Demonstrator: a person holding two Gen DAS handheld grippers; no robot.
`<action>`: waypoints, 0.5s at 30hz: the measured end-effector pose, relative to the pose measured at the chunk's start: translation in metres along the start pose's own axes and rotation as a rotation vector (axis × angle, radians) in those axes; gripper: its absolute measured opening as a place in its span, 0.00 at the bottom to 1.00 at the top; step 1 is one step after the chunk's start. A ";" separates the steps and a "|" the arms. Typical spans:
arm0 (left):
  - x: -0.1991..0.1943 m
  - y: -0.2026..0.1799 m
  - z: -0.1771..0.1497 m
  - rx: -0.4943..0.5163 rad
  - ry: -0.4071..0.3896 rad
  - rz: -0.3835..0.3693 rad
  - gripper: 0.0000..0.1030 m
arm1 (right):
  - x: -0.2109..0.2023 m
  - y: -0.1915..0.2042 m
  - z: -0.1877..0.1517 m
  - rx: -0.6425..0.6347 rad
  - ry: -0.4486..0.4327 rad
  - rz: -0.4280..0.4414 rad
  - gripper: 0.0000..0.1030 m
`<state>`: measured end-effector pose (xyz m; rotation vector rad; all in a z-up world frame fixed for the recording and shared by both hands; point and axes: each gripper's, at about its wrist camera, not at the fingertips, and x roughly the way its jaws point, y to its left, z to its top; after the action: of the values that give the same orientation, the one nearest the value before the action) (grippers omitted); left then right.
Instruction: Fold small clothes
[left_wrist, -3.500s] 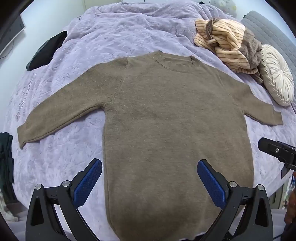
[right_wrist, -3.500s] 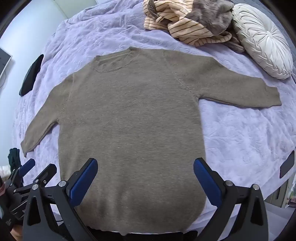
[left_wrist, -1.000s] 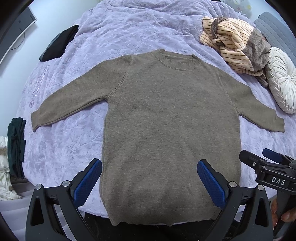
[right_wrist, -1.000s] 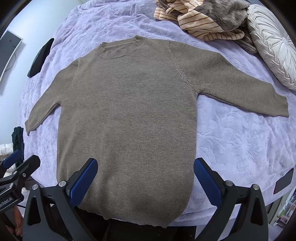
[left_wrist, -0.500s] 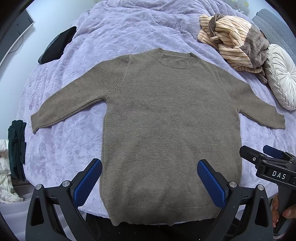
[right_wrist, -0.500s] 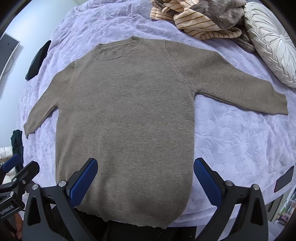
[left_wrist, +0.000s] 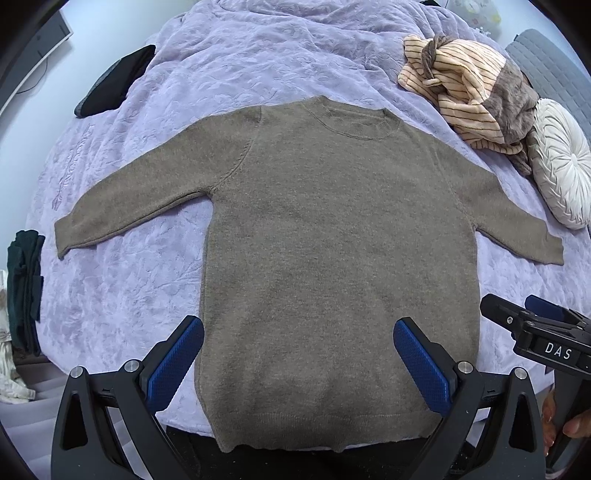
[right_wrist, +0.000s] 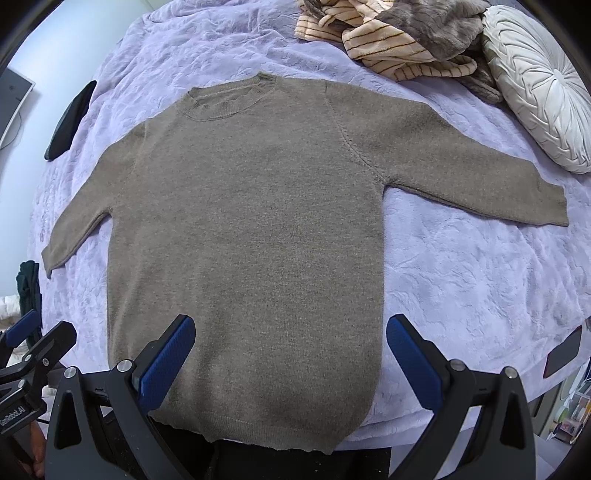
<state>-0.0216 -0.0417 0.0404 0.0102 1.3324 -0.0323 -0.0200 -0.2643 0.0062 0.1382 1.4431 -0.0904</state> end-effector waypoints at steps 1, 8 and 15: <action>0.001 0.001 0.000 0.002 -0.001 -0.005 1.00 | -0.001 0.001 0.000 0.002 -0.002 -0.003 1.00; 0.011 0.010 0.002 0.023 0.009 -0.067 1.00 | -0.001 0.010 -0.001 0.022 0.002 -0.043 1.00; 0.025 0.031 0.009 0.023 0.023 -0.115 1.00 | 0.004 0.031 0.000 0.052 0.007 -0.058 1.00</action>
<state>-0.0065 -0.0113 0.0179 -0.0467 1.3540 -0.1447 -0.0150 -0.2340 0.0030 0.1392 1.4524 -0.1744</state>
